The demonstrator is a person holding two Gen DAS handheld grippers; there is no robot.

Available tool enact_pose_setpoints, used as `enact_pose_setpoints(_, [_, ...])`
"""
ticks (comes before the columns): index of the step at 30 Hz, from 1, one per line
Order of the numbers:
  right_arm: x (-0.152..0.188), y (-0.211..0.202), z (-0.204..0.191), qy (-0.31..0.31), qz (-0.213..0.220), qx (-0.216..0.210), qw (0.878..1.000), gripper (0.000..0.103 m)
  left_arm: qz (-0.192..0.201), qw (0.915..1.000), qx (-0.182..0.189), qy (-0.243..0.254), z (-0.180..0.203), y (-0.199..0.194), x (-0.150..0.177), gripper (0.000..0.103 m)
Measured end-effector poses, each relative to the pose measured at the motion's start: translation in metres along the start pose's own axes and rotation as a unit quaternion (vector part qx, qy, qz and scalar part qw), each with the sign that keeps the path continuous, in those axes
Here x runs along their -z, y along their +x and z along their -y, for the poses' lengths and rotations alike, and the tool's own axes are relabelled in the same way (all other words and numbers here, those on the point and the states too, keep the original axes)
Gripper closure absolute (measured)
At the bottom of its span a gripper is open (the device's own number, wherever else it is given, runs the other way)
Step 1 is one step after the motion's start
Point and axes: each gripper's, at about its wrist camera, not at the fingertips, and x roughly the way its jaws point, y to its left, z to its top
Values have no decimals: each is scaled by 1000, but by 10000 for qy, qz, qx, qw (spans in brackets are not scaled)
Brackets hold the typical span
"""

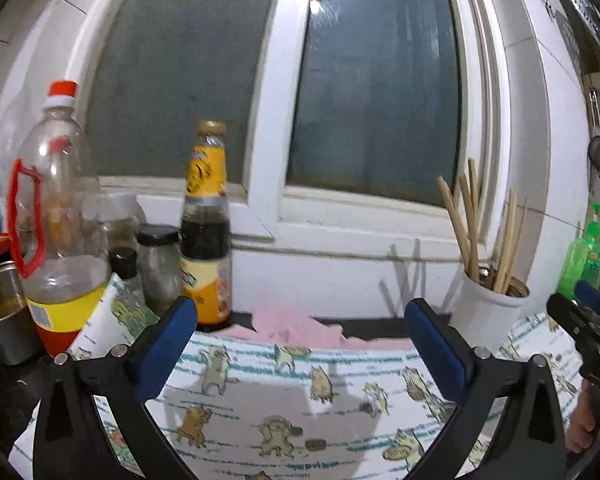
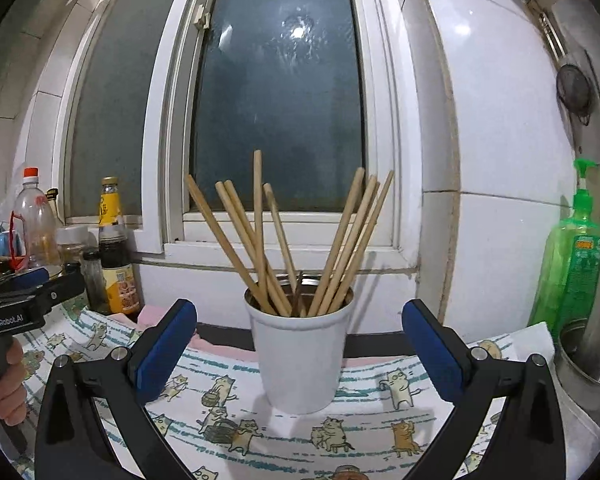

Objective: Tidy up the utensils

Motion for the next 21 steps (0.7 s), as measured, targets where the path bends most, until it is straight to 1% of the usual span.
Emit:
enact_pose_setpoints(3, [-1, 1, 4, 101, -41, 14, 9999, 0, 50, 10000, 51, 5, -1, -1, 1, 0])
enact_pose_setpoints(6, [0, 4, 8, 190, -127, 74, 9997, 0, 56, 9998, -38, 193, 6, 1, 4, 0])
enact_pose_setpoints(9, [1, 8, 7, 182, -249, 14, 9995, 0, -21, 9993, 27, 383, 14, 3, 7, 0])
enact_pose_setpoints(10, [1, 10, 6, 165, -327, -11, 9993, 0, -43, 9992, 58, 389, 14, 4, 7, 0])
enact_pose_setpoints(12, [4, 18, 3, 131, -566, -69, 9983, 0, -99, 9991, -75, 394, 14, 7, 8, 0])
enact_pose_setpoints(14, [5, 23, 1, 72, -722, -49, 9974, 0, -135, 9988, -108, 453, 15, 9, 9, 0])
enact_pose_setpoints(16, [6, 22, -1, 22, -678, -28, 9977, 0, -166, 9980, -142, 599, 20, 10, 10, 0])
enact_pose_setpoints(18, [6, 20, -2, -19, -627, -16, 9980, 0, -212, 9974, -69, 690, 24, 12, 11, 0])
enact_pose_setpoints(21, [7, 21, -3, -22, -646, 8, 9979, 0, -301, 9972, -123, 674, 23, 16, 12, 0])
